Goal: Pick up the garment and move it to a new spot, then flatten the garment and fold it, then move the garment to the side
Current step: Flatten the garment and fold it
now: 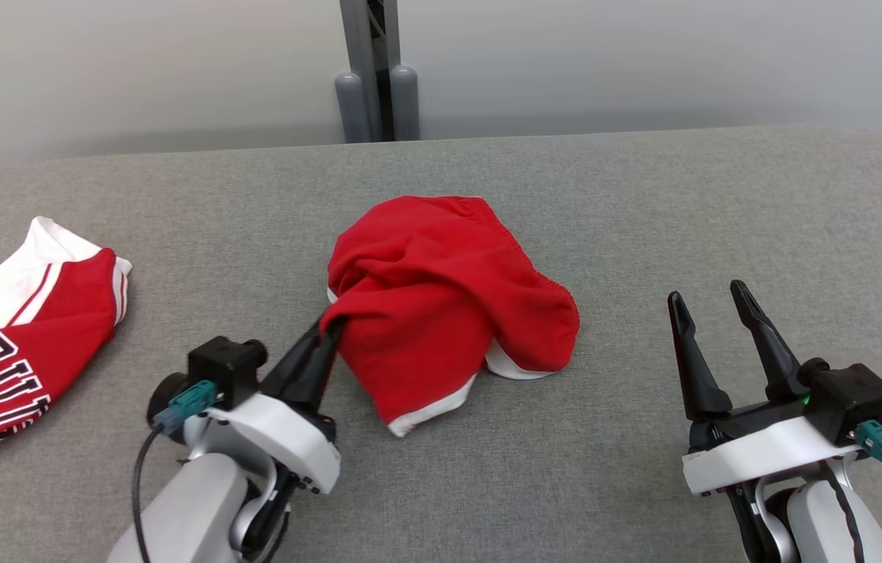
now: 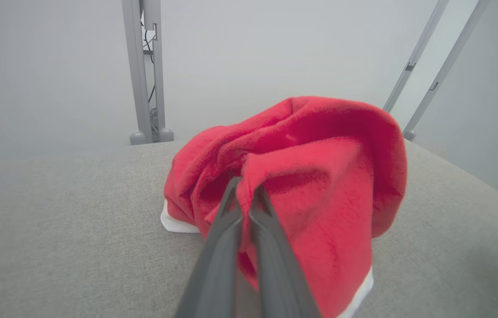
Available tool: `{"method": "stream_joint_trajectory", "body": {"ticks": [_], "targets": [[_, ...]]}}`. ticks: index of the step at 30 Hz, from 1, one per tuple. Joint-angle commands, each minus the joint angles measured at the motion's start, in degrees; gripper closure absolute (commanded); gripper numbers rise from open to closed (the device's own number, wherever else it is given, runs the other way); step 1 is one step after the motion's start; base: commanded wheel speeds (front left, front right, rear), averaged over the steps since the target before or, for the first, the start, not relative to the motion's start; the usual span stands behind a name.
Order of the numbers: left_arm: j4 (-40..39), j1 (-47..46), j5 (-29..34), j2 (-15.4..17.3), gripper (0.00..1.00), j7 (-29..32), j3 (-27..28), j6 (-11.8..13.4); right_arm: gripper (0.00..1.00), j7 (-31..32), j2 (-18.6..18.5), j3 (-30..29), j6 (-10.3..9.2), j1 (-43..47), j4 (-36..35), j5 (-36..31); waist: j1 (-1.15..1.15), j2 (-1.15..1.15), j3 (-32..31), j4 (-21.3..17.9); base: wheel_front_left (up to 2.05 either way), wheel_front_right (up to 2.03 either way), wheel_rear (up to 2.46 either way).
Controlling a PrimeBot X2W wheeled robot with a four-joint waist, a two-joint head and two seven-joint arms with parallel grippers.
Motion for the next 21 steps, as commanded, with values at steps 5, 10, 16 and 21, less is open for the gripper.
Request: {"method": "stream_joint_trajectory", "body": {"ticks": [5,10,16,21], "targets": [[-5.8,2.0,0.6,4.1,1.0,2.0,1.5,2.6,0.0,-0.3,-0.4,0.1,0.01,0.5,0.1,0.4,0.0,0.0,-0.2,0.7,0.0,0.0,0.0],[-13.9,3.3,0.6,9.3,1.0,8.0,2.6,5.1,0.0,-0.3,-0.4,0.1,0.01,0.1,0.0,0.3,0.0,0.0,0.6,0.3,0.0,0.0,0.0],[-18.7,2.1,-0.2,14.0,1.0,13.4,4.5,6.9,0.0,-0.3,-0.4,0.0,0.01,-1.2,-0.4,-0.1,0.0,0.0,2.9,-1.1,0.0,0.0,0.0],[-12.9,-2.1,-0.4,14.7,1.0,15.5,4.8,5.8,0.0,-0.3,-0.4,-0.1,0.01,-2.4,-0.9,-0.5,0.0,0.0,6.0,-2.6,0.0,0.0,0.0]]}}
